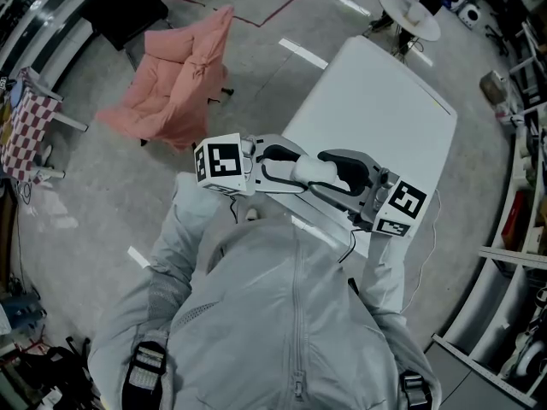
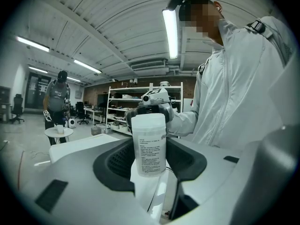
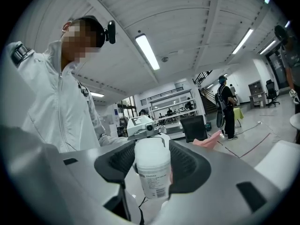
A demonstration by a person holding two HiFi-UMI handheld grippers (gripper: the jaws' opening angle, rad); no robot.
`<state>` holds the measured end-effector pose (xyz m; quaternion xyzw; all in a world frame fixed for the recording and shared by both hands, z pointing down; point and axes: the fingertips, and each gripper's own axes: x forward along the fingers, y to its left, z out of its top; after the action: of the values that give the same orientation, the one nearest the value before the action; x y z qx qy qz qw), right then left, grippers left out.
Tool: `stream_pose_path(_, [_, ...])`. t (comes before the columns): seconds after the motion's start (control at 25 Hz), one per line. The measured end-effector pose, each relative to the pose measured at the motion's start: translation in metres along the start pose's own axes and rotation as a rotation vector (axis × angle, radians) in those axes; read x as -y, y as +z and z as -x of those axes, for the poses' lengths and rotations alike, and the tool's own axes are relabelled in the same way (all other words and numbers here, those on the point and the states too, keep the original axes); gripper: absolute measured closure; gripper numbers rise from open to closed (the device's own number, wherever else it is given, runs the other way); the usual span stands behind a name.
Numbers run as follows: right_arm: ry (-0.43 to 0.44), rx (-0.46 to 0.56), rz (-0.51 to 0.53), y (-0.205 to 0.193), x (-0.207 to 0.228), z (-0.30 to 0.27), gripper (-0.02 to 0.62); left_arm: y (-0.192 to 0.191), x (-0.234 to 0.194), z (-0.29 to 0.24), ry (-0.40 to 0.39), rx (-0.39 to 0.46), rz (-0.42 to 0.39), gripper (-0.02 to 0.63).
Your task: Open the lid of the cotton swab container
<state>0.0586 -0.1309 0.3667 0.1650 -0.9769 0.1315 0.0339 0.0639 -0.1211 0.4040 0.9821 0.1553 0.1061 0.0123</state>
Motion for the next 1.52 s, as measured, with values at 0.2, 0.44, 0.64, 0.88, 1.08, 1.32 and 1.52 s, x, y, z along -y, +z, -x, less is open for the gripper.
stream_pose_path(0.2, [-0.001,0.009,-0.011,0.0006,-0.0003,0.0005,0.36,0.0003,0.0001,-0.0003,0.007,-0.01,-0.016,0.394])
stream_pose_path(0.44, [0.003,0.029,-0.027,0.0019,-0.0012,0.0013,0.36,0.0014,0.0015,-0.0001,0.008,-0.011,-0.03,0.394])
stream_pose_path(0.64, [0.011,0.043,-0.053,0.0013,-0.0007,0.0031,0.36,0.0013,0.0018,-0.0017,0.009,-0.023,-0.037,0.393])
stream_pose_path(0.88, [0.03,0.05,-0.084,-0.0002,-0.0011,0.0049,0.362,0.0003,0.003,-0.0034,0.01,-0.038,-0.054,0.393])
stream_pose_path(1.08, [0.053,0.086,-0.145,0.0002,-0.0013,0.0073,0.362,-0.0074,0.0035,-0.0075,0.019,-0.093,-0.098,0.396])
stream_pose_path(1.32, [0.029,0.06,-0.13,0.0017,0.0005,0.007,0.36,-0.0056,0.0012,-0.0087,0.014,-0.081,-0.096,0.397])
stream_pose_path(1.52, [0.019,0.054,-0.084,0.0018,0.0002,0.0087,0.359,-0.0049,-0.0003,-0.0097,0.004,-0.094,-0.11,0.397])
